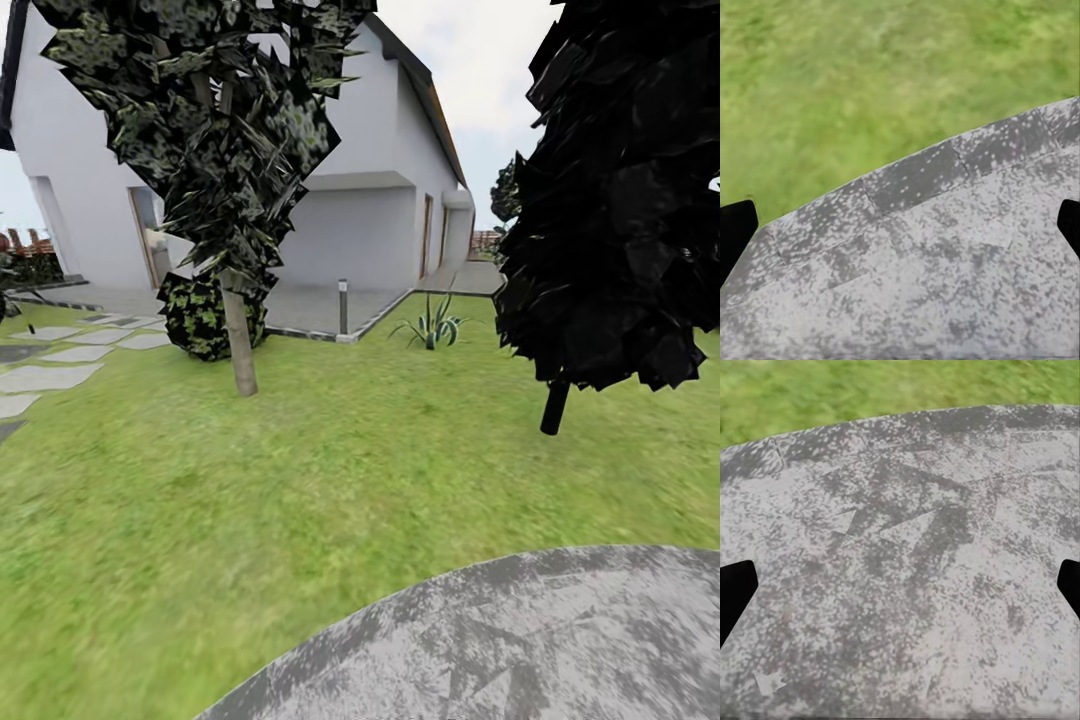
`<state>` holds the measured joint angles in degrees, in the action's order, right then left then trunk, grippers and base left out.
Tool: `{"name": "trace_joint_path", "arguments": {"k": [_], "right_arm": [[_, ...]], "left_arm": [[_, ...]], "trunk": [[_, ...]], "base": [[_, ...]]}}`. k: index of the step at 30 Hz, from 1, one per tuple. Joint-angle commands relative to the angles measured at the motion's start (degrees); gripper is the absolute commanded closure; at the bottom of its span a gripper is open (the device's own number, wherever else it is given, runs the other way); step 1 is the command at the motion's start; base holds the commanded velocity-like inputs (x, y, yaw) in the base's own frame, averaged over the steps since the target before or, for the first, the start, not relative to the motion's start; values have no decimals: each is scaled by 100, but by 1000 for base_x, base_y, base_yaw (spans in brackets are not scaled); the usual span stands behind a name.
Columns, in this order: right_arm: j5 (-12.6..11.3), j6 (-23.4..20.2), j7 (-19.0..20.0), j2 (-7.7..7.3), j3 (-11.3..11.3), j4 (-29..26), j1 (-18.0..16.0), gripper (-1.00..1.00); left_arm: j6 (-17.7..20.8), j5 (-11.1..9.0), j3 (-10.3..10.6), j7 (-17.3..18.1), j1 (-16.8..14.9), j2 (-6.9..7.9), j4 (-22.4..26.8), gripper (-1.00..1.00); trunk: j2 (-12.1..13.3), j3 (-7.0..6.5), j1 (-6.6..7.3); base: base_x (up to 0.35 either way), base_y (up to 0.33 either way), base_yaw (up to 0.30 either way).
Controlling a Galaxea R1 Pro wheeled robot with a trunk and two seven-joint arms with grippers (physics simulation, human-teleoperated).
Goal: In the garden, pick up the pesticide atomizer on the floor and spray pesticide onto both trees until each tree trunk is fully covered.
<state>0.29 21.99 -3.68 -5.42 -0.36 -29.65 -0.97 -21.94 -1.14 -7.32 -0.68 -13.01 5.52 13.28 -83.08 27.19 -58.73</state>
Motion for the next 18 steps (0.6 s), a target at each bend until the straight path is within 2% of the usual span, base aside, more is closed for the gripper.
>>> {"name": "trace_joint_path", "arguments": {"k": [1,6,18], "right_arm": [[0,0,0,1,0,1,0,-100],[-3,-1,-1,-1,0,-5,0,-100],[6,-2,-1,0,0,-6,0,-100]], "left_arm": [[-1,0,-4,-1,0,-1,0,-100],[-3,0,-14,-2,0,-7,0,-100],[1,7,-19,-3,0,-7,8,-100]], "trunk": [[0,4,0],[0,23,0],[0,70,0]], "base": [[-141,-193,276],[-38,-164,276],[-2,-11,276]]}}
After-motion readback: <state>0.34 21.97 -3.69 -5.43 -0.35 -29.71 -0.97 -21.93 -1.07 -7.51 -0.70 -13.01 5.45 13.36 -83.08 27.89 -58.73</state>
